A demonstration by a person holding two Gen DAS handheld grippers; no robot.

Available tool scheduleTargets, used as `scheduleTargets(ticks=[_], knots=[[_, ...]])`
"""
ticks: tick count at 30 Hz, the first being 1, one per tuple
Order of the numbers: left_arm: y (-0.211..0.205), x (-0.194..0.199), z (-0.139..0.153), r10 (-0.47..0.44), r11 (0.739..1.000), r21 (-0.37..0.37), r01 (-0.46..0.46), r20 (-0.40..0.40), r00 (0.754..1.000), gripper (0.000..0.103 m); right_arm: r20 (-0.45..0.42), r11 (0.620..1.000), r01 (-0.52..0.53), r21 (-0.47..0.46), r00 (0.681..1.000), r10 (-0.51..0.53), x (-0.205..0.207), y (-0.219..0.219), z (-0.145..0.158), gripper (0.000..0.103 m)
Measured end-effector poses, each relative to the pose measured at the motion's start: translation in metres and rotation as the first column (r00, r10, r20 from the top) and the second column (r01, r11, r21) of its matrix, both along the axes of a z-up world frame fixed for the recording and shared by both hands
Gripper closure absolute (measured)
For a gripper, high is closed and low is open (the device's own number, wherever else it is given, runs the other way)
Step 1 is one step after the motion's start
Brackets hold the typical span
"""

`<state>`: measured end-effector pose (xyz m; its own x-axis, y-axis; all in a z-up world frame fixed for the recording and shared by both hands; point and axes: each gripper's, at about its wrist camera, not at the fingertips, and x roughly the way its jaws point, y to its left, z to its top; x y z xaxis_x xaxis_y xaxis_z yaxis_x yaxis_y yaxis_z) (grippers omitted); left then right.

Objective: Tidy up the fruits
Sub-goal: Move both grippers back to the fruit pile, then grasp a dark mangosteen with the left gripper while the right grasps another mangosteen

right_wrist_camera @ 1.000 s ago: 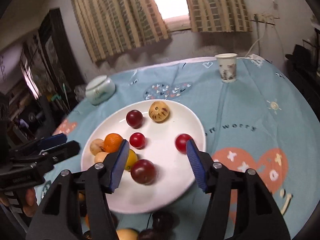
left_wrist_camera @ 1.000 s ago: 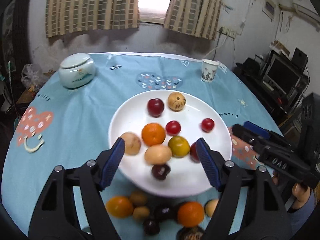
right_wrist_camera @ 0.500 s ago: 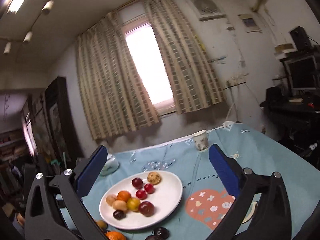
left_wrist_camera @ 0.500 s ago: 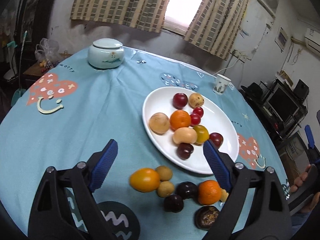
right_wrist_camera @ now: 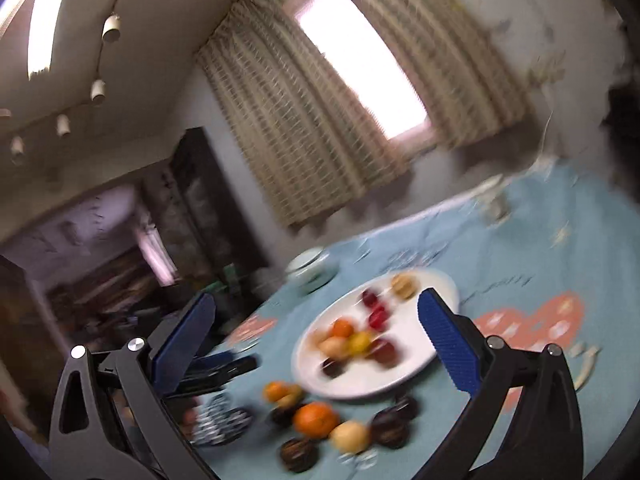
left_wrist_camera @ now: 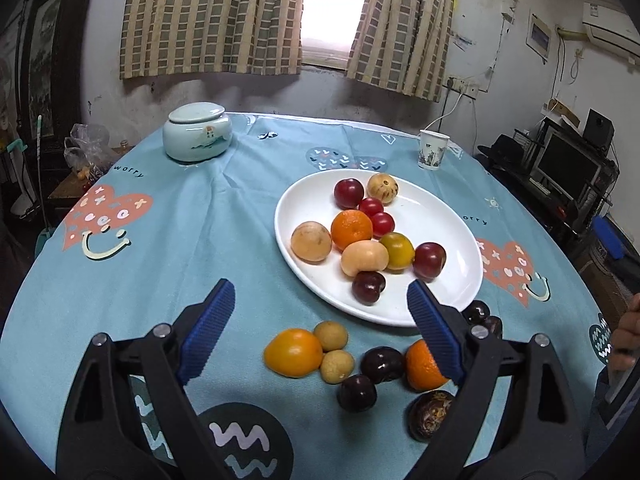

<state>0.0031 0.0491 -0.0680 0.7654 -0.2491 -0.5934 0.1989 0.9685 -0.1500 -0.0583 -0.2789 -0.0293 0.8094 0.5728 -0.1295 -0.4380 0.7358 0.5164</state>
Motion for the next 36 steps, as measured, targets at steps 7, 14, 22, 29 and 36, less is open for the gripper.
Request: scheduleTargets(ticks=[7, 14, 22, 29, 36], knots=[[-0.002, 0.0, -0.003, -0.008, 1.0, 0.01, 0.008, -0.013, 1.0, 0.013, -0.151, 0.946, -0.04, -0.322, 0.988, -0.01, 0.015, 0.054, -0.024, 0.001], [-0.021, -0.017, 0.0, -0.169, 0.986, -0.003, 0.169, -0.024, 0.985, 0.013, -0.391, 0.898, -0.176, -0.403, 0.92, 0.004, 0.024, 0.045, -0.072, 0.01], [-0.075, -0.061, -0.019, -0.419, 0.892, 0.159, 0.424, -0.064, 0.906, 0.013, -0.333, 0.786, -0.148, -0.6, 0.94, -0.077, 0.019, 0.068, -0.09, 0.033], [-0.088, -0.063, -0.042, -0.424, 0.866, 0.218, 0.45, -0.157, 0.892, 0.013, -0.371, 0.726, -0.189, -0.661, 0.924, -0.097, 0.037, 0.076, -0.103, 0.044], [-0.094, -0.059, -0.057, -0.401, 0.863, 0.236, 0.446, -0.217, 0.89, 0.013, -0.374, 0.677, -0.239, -0.696, 0.926, -0.058, 0.044, 0.087, -0.111, 0.062]])
